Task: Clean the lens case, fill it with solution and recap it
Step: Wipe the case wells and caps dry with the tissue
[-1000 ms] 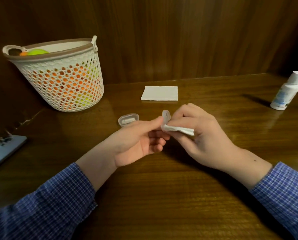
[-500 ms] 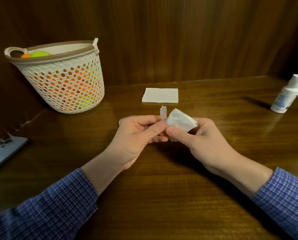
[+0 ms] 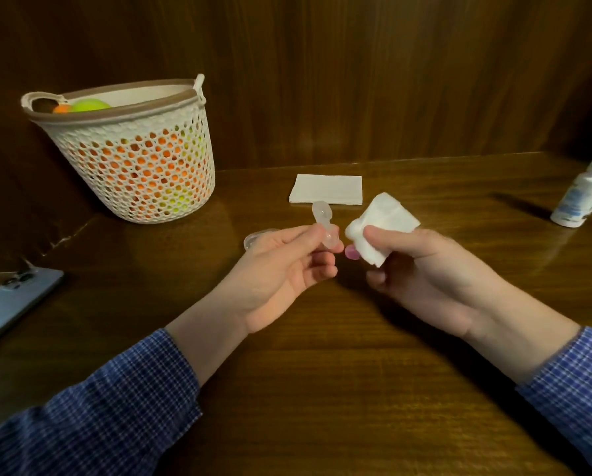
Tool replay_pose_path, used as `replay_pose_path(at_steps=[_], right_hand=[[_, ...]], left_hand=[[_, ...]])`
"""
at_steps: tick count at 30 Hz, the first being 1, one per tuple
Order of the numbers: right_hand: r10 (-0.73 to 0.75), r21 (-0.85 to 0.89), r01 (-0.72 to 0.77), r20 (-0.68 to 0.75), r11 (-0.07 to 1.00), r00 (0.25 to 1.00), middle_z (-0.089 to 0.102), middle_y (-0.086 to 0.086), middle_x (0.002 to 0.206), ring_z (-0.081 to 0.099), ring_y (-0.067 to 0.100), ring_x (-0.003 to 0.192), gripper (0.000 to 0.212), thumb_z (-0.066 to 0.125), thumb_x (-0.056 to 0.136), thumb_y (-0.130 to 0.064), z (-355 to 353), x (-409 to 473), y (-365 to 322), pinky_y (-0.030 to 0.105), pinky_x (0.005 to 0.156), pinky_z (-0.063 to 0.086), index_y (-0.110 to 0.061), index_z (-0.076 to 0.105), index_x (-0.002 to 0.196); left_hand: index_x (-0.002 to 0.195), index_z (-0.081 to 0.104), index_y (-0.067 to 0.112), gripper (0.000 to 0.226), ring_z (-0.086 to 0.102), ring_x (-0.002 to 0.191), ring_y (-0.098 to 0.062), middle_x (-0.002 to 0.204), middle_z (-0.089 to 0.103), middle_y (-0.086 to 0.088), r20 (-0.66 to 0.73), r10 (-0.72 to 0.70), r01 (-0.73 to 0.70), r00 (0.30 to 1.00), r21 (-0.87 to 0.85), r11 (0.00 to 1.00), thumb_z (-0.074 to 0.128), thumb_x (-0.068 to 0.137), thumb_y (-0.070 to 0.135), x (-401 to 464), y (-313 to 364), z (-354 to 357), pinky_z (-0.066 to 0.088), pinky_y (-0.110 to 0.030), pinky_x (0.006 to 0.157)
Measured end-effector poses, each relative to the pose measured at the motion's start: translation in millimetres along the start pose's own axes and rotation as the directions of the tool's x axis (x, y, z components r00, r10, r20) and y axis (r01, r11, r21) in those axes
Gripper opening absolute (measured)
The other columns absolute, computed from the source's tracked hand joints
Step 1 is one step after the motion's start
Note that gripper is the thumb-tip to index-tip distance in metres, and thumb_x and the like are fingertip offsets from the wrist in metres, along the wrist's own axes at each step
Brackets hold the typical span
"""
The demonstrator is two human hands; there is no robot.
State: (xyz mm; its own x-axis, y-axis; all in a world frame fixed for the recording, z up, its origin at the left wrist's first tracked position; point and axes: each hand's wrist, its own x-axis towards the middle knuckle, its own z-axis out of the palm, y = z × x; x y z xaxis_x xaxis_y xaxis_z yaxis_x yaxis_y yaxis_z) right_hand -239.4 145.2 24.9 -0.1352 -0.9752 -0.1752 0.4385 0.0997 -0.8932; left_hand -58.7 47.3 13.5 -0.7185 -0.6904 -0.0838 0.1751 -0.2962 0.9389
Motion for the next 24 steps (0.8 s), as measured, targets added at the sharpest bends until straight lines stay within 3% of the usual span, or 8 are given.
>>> replay_pose_path(at_steps=[2, 4, 6, 8, 11, 14, 19, 24], right_hand=[[-0.169, -0.175, 0.162, -0.027, 0.971, 0.985, 0.073, 0.001, 0.093, 0.061, 0.015, 0.088, 0.014, 0.07, 0.093, -0.017, -3, -1, -1, 0.024, 0.064, 0.047, -0.021, 0.083, 0.091], [-0.369, -0.402, 0.342, 0.013, 0.849, 0.929, 0.074, -0.004, 0.089, 0.065, 0.011, 0.084, 0.016, 0.07, 0.095, -0.018, -4, -2, 2, 0.027, 0.068, 0.051, -0.024, 0.081, 0.086], [-0.598, -0.654, 0.546, 0.174, 0.524, 0.783, 0.074, 0.0, 0.093, 0.069, 0.015, 0.088, 0.013, 0.069, 0.097, -0.016, -5, -3, 7, 0.034, 0.073, 0.056, -0.021, 0.079, 0.091], [-0.671, -0.722, 0.656, 0.376, 0.219, 0.638, 0.068, 0.003, 0.094, 0.065, 0.021, 0.089, 0.015, 0.068, 0.097, -0.012, -4, -3, 13, 0.035, 0.074, 0.054, -0.021, 0.078, 0.104], [-0.654, -0.747, 0.663, 0.483, 0.039, 0.582, 0.063, 0.002, 0.096, 0.059, 0.021, 0.09, 0.027, 0.067, 0.096, -0.008, -6, -1, 18, 0.036, 0.072, 0.05, -0.02, 0.077, 0.119], [-0.623, -0.786, 0.617, 0.49, -0.014, 0.61, 0.063, -0.002, 0.095, 0.054, 0.016, 0.091, 0.028, 0.066, 0.096, -0.013, -7, 1, 21, 0.03, 0.072, 0.047, -0.024, 0.077, 0.119], [-0.574, -0.796, 0.595, 0.437, 0.112, 0.692, 0.066, -0.005, 0.094, 0.058, 0.015, 0.09, 0.021, 0.075, 0.091, -0.019, -5, 1, 22, 0.03, 0.073, 0.051, -0.024, 0.081, 0.11], [-0.592, -0.792, 0.6, 0.432, 0.112, 0.68, 0.069, -0.008, 0.092, 0.063, 0.013, 0.09, 0.017, 0.074, 0.09, -0.023, -1, -3, 19, 0.02, 0.077, 0.051, -0.026, 0.081, 0.105]], left_hand=[[0.106, 0.077, 0.008, 0.024, 0.068, 0.078, -0.01, 0.092, 0.072, -0.003, 0.051, -0.035, 0.04, 0.998, -0.096, 0.995, 0.065, 0.093, 0.023, 0, 1, -1, 0.057, -0.022, 0.07], [0.102, 0.077, 0.01, 0.021, 0.066, 0.08, -0.01, 0.094, 0.07, -0.004, 0.106, -0.038, 0.049, 0.994, -0.106, 0.993, 0.063, 0.096, 0.025, 1, 0, -2, 0.057, -0.022, 0.072], [0.101, 0.078, 0.012, 0.021, 0.065, 0.081, -0.009, 0.094, 0.068, -0.003, 0.137, -0.048, 0.061, 0.989, -0.096, 0.993, 0.063, 0.096, 0.026, 0, 0, -2, 0.056, -0.023, 0.073], [0.105, 0.079, 0.012, 0.023, 0.065, 0.08, -0.008, 0.093, 0.069, -0.001, 0.15, -0.064, 0.079, 0.987, -0.093, 0.993, 0.065, 0.094, 0.028, 0, -2, -3, 0.056, -0.023, 0.072], [0.11, 0.079, 0.009, 0.028, 0.065, 0.078, -0.008, 0.093, 0.067, -0.001, 0.144, -0.091, 0.103, 0.985, -0.078, 0.992, 0.067, 0.093, 0.029, 1, -4, -2, 0.055, -0.023, 0.071], [0.106, 0.08, 0.01, 0.027, 0.064, 0.077, -0.008, 0.09, 0.067, 0.0, 0.105, -0.123, 0.128, 0.987, -0.036, 0.991, 0.068, 0.092, 0.029, 1, -6, -2, 0.054, -0.021, 0.07], [0.108, 0.079, 0.006, 0.03, 0.064, 0.076, -0.006, 0.088, 0.071, 0.003, 0.124, -0.123, 0.12, 0.985, 0.031, 0.992, 0.067, 0.091, 0.026, 1, -7, -5, 0.053, -0.019, 0.067], [0.11, 0.08, 0.01, 0.028, 0.062, 0.075, -0.006, 0.085, 0.069, 0.003, 0.161, -0.087, 0.077, 0.983, 0.072, 0.994, 0.066, 0.09, 0.025, -1, -7, -7, 0.054, -0.02, 0.069]])
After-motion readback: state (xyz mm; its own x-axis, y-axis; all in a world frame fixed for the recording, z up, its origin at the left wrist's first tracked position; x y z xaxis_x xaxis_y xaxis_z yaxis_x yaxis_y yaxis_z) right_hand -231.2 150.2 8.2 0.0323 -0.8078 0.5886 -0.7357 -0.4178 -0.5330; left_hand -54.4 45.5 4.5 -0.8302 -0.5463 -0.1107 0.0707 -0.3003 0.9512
